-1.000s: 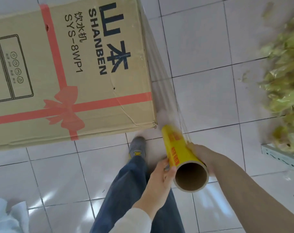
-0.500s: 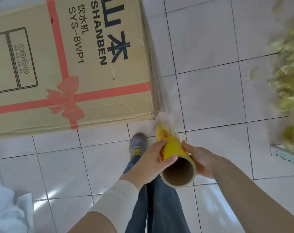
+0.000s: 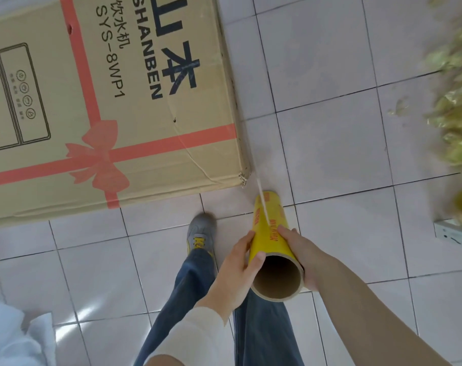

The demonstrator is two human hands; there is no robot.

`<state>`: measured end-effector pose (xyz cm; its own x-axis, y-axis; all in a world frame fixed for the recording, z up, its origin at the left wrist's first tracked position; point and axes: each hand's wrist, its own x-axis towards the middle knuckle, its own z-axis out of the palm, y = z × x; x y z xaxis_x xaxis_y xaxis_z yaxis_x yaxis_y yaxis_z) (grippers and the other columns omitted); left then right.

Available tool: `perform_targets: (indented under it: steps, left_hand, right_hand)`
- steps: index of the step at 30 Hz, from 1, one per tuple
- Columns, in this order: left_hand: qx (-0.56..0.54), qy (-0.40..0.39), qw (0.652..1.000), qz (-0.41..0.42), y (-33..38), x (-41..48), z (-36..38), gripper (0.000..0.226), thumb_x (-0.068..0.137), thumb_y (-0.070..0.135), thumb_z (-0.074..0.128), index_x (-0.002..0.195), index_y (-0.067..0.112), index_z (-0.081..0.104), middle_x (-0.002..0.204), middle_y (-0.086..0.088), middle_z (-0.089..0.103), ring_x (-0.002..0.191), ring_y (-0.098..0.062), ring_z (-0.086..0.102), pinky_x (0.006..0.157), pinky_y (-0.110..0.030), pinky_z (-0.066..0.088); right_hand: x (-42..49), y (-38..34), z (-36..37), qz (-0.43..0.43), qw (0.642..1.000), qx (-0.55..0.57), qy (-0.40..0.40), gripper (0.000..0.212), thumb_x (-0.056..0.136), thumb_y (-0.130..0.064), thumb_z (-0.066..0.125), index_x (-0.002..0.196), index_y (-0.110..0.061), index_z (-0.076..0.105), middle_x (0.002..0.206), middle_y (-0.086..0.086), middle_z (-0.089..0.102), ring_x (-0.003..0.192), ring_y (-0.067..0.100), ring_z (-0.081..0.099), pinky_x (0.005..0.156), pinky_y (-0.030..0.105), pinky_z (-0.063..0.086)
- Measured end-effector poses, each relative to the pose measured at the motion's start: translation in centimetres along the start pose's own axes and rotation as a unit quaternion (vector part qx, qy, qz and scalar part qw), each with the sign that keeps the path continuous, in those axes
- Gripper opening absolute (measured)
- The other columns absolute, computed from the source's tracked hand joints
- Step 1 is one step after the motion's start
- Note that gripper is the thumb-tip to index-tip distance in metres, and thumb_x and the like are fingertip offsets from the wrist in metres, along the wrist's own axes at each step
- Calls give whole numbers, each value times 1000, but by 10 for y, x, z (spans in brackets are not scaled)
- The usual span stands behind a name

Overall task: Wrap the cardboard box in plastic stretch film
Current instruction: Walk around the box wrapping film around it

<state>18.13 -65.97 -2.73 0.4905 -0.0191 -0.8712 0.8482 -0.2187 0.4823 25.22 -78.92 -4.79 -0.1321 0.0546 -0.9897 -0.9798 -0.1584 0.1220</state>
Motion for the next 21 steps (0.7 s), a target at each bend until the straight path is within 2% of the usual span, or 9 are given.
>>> perform_targets:
  steps: [2, 4, 7, 12, 15, 17, 19, 21]
  left_hand:
    - [-14, 2, 1000, -6, -3, -4, -5, 88, 63, 81, 38, 136, 32, 32, 131, 5, 51, 121, -12, 49, 105, -39, 41]
    - [-22, 8, 1000, -12, -7, -9, -11, 84, 65, 75, 39, 136, 30, 34, 128, 6, 53, 119, -12, 50, 105, -39, 42]
    - [-18, 11, 1000, -18, -13, -13, -21, 76, 65, 73, 39, 130, 36, 35, 124, 10, 54, 117, -10, 51, 104, -39, 43]
    - [-10, 2, 999, -30, -18, -7, -30, 81, 62, 77, 40, 132, 35, 36, 125, 8, 55, 117, -12, 51, 105, -40, 42]
    - [2, -14, 1000, -22, -19, -7, -33, 86, 64, 81, 39, 136, 35, 31, 133, 7, 50, 121, -11, 48, 107, -39, 40]
    - [10, -35, 999, -13, -16, -8, -37, 77, 73, 78, 38, 138, 38, 24, 138, 9, 44, 122, -8, 44, 107, -31, 38]
    - [16, -56, 998, 12, -12, -10, -42, 62, 78, 73, 39, 133, 50, 20, 134, 16, 42, 121, -4, 43, 102, -20, 37]
    - [57, -71, 995, 31, -13, -10, -53, 55, 73, 74, 37, 125, 59, 22, 132, 16, 41, 121, -3, 43, 95, -12, 37]
  right_hand:
    - [-1, 2, 7, -3, 1000, -5, 0, 65, 96, -48, 44, 150, -34, 12, 127, 13, 54, 111, 35, 58, 94, 43, 50]
    - [1, 5, 14, -5, 1000, -18, 7, 66, 95, -48, 46, 150, -32, 13, 127, 12, 54, 110, 35, 59, 95, 45, 50]
    - [1, 8, 25, 5, 1000, -25, 0, 67, 93, -52, 48, 150, -34, 16, 123, 13, 56, 104, 32, 60, 82, 41, 54]
    - [9, 11, 30, 24, 999, -21, -8, 57, 92, -51, 50, 142, -28, 34, 114, 15, 61, 88, 29, 62, 64, 35, 52]
    - [10, 15, 30, 32, 999, -6, -13, 57, 91, -51, 52, 140, -26, 37, 114, 16, 62, 89, 30, 62, 63, 35, 52]
    - [12, 18, 31, 31, 999, 8, -8, 59, 91, -51, 52, 142, -26, 36, 113, 16, 62, 87, 29, 62, 61, 34, 51]
    - [9, 19, 37, 32, 999, 27, -12, 61, 91, -51, 52, 143, -27, 34, 114, 16, 62, 86, 29, 63, 61, 34, 52]
    - [11, 21, 44, 33, 998, 53, 0, 61, 91, -52, 52, 144, -27, 34, 116, 17, 62, 89, 31, 64, 68, 37, 55]
